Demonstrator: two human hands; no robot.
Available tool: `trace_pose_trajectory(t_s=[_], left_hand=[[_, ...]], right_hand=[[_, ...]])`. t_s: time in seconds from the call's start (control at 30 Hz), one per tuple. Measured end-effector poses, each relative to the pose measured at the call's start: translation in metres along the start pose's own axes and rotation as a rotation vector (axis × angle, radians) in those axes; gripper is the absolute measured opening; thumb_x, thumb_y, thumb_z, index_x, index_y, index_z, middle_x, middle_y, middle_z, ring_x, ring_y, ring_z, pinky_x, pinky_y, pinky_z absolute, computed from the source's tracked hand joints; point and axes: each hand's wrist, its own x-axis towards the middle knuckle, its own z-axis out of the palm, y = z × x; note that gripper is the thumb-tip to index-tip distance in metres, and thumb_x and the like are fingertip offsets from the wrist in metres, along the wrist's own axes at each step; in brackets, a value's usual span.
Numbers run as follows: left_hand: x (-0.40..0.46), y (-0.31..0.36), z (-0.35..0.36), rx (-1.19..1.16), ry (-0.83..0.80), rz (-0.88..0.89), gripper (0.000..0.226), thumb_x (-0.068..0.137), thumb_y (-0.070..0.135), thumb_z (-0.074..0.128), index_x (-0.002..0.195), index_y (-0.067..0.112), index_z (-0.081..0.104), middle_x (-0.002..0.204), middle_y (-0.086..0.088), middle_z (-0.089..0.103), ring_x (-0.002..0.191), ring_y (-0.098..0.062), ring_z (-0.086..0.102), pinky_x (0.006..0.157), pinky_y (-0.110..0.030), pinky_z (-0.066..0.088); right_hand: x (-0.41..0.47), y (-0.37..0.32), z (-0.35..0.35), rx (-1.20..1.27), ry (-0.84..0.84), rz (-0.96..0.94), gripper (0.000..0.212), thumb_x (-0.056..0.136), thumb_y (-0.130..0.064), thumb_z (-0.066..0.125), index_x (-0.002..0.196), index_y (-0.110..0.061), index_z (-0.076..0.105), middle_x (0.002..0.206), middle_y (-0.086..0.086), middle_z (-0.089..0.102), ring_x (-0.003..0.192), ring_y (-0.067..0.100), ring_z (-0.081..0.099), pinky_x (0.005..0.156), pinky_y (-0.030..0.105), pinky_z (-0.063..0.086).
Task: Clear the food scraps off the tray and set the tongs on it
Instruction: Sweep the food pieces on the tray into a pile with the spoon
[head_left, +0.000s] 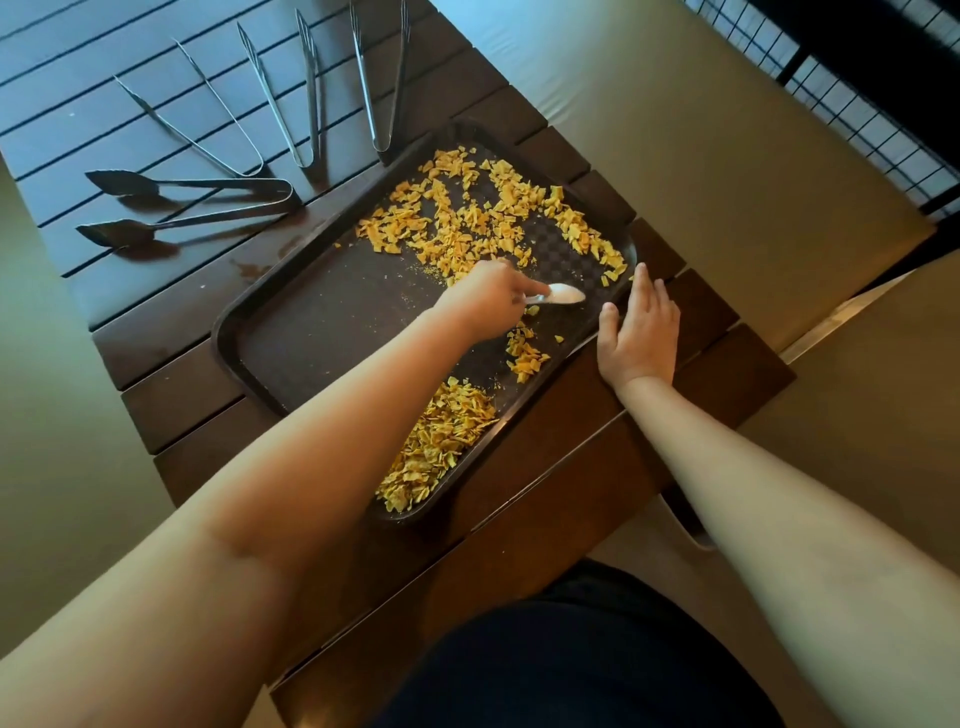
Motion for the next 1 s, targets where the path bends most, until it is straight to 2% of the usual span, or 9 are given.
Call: trace_pose_trajectory(t_s=[0.07,0.23,0.37,0.43,0.5,0.63,0.77,0.9,1.0], left_hand=[[-0.004,-0.003,-0.001,-0.003,-0.061,0.011,0.038,0.091,0.009,0.046,0.116,0.031,0.064,0.099,0.001,0.052,0.072,-0.017,0.054,0.065,-0.029,0.051],[-0.031,-0.026,-0.015,0.016,-0.191,-0.004,0.026,0.089,0.014,0.057,0.107,0.027,0.069,0.082,0.011,0.056,0.081,-0.018,0.059,0.068,-0.027,0.049],[-0.056,-0.046,-0.022,0.051,-0.277,-0.027,0.028,0.086,0.015,0.060,0.105,0.034,0.068,0.097,0.005,0.063,0.091,-0.020,0.061,0.083,-0.037,0.052],[-0.059,-0.045,-0.025,-0.003,-0.220,-0.003,0.029,0.087,0.013,0.058,0.107,0.033,0.067,0.096,0.007,0.062,0.084,-0.011,0.058,0.076,-0.027,0.052],[-0.054,-0.037,-0.026,-0.092,-0.080,0.016,0.030,0.089,0.011,0.055,0.110,0.029,0.066,0.089,0.010,0.057,0.075,-0.006,0.052,0.065,-0.017,0.045],[-0.019,-0.021,-0.019,-0.093,0.160,-0.017,0.035,0.093,0.012,0.047,0.120,0.028,0.062,0.108,-0.005,0.057,0.078,-0.016,0.052,0.065,-0.024,0.044],[0.000,-0.007,-0.012,-0.041,0.119,-0.020,0.039,0.094,0.008,0.044,0.124,0.027,0.060,0.114,-0.005,0.056,0.078,-0.015,0.053,0.058,-0.020,0.044],[-0.006,-0.005,-0.006,-0.004,-0.004,0.005,0.039,0.091,0.009,0.045,0.120,0.028,0.062,0.101,-0.002,0.055,0.087,-0.024,0.061,0.077,-0.036,0.055],[-0.021,-0.015,-0.007,0.000,-0.012,-0.003,0.037,0.089,0.009,0.048,0.117,0.027,0.065,0.094,0.002,0.057,0.086,-0.025,0.061,0.077,-0.038,0.054]], right_hand=[[0.000,0.000,0.000,-0.002,0.002,-0.005,0.066,0.091,-0.040,0.025,0.149,-0.007,0.020,0.152,0.012,0.029,0.143,0.027,0.019,0.116,0.041,0.013],[-0.001,0.000,0.000,-0.004,0.010,-0.018,0.066,0.092,-0.040,0.024,0.148,-0.006,0.020,0.152,0.013,0.030,0.143,0.028,0.020,0.116,0.041,0.014],[-0.001,0.001,0.001,-0.003,0.012,-0.022,0.067,0.092,-0.041,0.023,0.149,-0.006,0.020,0.152,0.013,0.030,0.143,0.028,0.021,0.117,0.041,0.015],[-0.001,0.002,0.002,-0.002,0.015,-0.022,0.067,0.092,-0.041,0.023,0.149,-0.006,0.020,0.152,0.013,0.030,0.143,0.028,0.021,0.117,0.042,0.015],[-0.001,0.001,0.001,0.002,0.010,-0.019,0.066,0.092,-0.041,0.024,0.148,-0.006,0.020,0.152,0.014,0.030,0.143,0.028,0.021,0.116,0.041,0.014],[-0.001,0.000,0.000,0.004,0.010,-0.013,0.066,0.092,-0.041,0.024,0.149,-0.006,0.020,0.152,0.013,0.029,0.143,0.028,0.020,0.116,0.041,0.013],[-0.002,0.000,0.000,0.004,0.011,-0.011,0.066,0.092,-0.040,0.025,0.148,-0.006,0.021,0.152,0.014,0.030,0.143,0.028,0.020,0.117,0.042,0.014],[-0.001,0.000,0.000,-0.003,0.015,-0.013,0.066,0.092,-0.040,0.025,0.148,-0.006,0.020,0.151,0.014,0.031,0.142,0.028,0.021,0.116,0.042,0.015],[0.000,0.000,-0.001,0.003,0.019,-0.015,0.066,0.092,-0.040,0.026,0.148,-0.005,0.021,0.151,0.015,0.031,0.142,0.029,0.021,0.116,0.042,0.014]])
